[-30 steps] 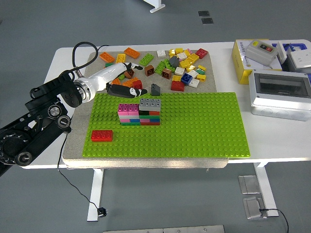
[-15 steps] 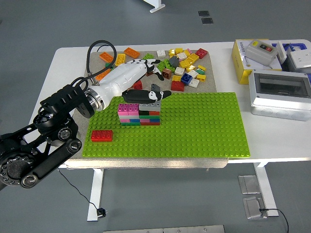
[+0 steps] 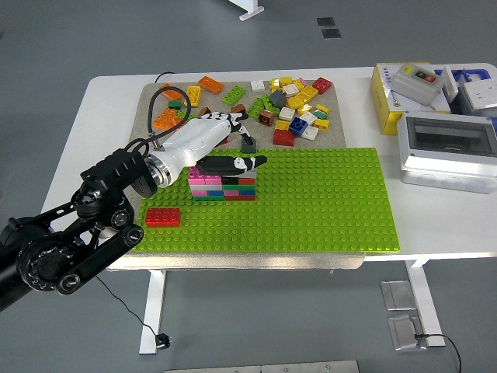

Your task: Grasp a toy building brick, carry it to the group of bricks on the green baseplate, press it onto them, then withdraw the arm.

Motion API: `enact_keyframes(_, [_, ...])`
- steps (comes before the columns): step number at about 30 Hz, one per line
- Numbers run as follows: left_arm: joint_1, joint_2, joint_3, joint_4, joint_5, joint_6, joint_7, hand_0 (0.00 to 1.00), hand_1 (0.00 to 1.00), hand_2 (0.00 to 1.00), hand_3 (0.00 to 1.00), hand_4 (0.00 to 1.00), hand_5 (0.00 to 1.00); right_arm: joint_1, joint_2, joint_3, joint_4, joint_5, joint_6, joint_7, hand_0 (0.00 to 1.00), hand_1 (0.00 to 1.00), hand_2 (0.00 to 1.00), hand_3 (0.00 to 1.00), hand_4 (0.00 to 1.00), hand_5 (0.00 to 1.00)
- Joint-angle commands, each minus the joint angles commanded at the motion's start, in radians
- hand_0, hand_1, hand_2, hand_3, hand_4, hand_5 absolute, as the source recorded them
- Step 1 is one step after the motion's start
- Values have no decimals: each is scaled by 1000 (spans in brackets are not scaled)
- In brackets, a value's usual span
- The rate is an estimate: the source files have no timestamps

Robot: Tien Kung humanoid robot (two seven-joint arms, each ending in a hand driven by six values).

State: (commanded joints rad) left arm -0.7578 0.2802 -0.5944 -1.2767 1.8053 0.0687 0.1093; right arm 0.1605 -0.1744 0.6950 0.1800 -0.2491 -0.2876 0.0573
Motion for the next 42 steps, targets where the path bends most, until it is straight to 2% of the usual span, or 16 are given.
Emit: enact_keyframes(42, [19,7,26,57,-3,-18,-7,992,950,951,631,821,893,-6,3,12,0,-4,2,3,736,805,783,673,369,752])
